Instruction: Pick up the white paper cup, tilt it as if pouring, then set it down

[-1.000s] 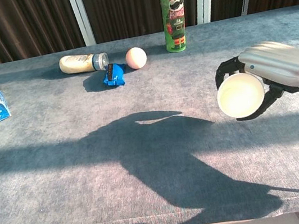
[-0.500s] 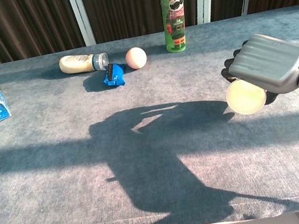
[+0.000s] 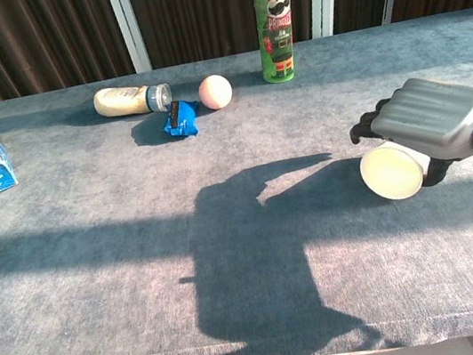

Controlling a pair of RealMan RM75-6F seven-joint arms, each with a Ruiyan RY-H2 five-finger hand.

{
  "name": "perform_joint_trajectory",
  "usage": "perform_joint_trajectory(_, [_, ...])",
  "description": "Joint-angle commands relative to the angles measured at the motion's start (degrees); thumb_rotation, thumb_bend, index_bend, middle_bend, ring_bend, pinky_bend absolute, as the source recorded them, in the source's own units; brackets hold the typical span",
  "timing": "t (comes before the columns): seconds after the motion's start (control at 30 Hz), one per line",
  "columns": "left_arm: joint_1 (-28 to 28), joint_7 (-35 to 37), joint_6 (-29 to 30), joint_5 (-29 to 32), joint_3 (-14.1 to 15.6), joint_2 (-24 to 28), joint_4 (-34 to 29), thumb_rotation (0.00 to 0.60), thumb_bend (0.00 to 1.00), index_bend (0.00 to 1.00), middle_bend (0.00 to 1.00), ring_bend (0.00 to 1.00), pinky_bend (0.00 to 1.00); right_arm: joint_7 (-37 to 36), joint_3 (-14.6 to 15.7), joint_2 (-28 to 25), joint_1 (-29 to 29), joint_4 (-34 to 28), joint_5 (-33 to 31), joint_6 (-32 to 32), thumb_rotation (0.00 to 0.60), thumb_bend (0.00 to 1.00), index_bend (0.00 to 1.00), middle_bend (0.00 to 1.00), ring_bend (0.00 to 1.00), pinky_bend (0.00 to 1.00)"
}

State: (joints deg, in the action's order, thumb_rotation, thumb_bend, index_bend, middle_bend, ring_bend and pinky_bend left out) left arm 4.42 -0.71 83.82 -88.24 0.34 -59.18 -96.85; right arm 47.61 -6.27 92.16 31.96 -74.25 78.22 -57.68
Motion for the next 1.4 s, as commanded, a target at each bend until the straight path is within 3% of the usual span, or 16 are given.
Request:
perform_joint_trajectory(0.03, [0.0, -0.05, 0.01, -0.03, 0.02, -0.01, -0.02, 0.6, 0.46, 0.26, 0.14, 0.11, 0.33, -4.11, 0.4, -1.15, -0.03, -0.49, 0.63, -0.52, 0.6, 0.22, 0.25, 0.28, 0.28, 0.44])
perform_joint_trajectory(0.17, [-0.01, -0.1, 0.02, -0.09, 0.06, -0.02, -0.04, 0.6, 0.46, 0.26, 0.14, 0.11, 0.33, -9.75, 0.43, -2.73, -0.44, -1.31, 1.26, -1.43, 0.6, 0.22, 0.18, 0.22, 0.23, 0.4])
perform_joint_trajectory(0.3, [0.01, -0.11, -0.02, -0.01, 0.03, -0.02, -0.06, 0.6, 0.46, 0.26, 0.14, 0.11, 0.33, -18.87, 0.49, -5.83, -0.31, -2.78, 0.83, 0.89, 0.6, 0.22, 0.17, 0.21, 0.23, 0.4])
perform_joint_trajectory(0.5, [0.07, -0.44, -0.18, 0.04, 0.06, -0.12, -0.09, 0.6, 0.46, 0.26, 0.14, 0.11, 0.33, -37.73, 2.08, -10.87, 2.95, -0.54, 3.26, 9.92, 0.6, 0.22, 0.27, 0.21, 0.23, 0.4])
perform_joint_trajectory(0.67, [0.17, -1.02, -0.44, 0.15, 0.09, -0.22, -0.21, 0.6, 0.46, 0.26, 0.14, 0.11, 0.33, -50.08, 3.54, -11.27, 5.01, 4.11, 6.75, 12.78, 0.6, 0.3, 0.36, 0.23, 0.23, 0.4])
perform_joint_trajectory(0.8, [0.18, -1.29, -0.49, 0.27, 0.08, -0.29, -0.26, 0.6, 0.46, 0.26, 0.14, 0.11, 0.33, -53.55, 4.49, -10.6, 5.63, 7.57, 8.34, 12.63, 0.6, 0.34, 0.39, 0.25, 0.23, 0.4])
perform_joint_trajectory(1.03, [0.18, -1.64, -0.52, 0.39, 0.07, -0.35, -0.37, 0.6, 0.46, 0.26, 0.14, 0.11, 0.33, -53.18, 4.86, -9.18, 5.57, 11.21, 8.75, 10.58, 0.6, 0.41, 0.42, 0.27, 0.23, 0.39])
perform_joint_trajectory(1.4, [0.18, -1.73, -0.53, 0.34, 0.13, -0.32, -0.44, 0.6, 0.46, 0.26, 0.14, 0.11, 0.33, -56.23, 6.37, -5.93, 5.84, 15.12, 11.25, 7.76, 0.6, 0.42, 0.46, 0.3, 0.26, 0.41])
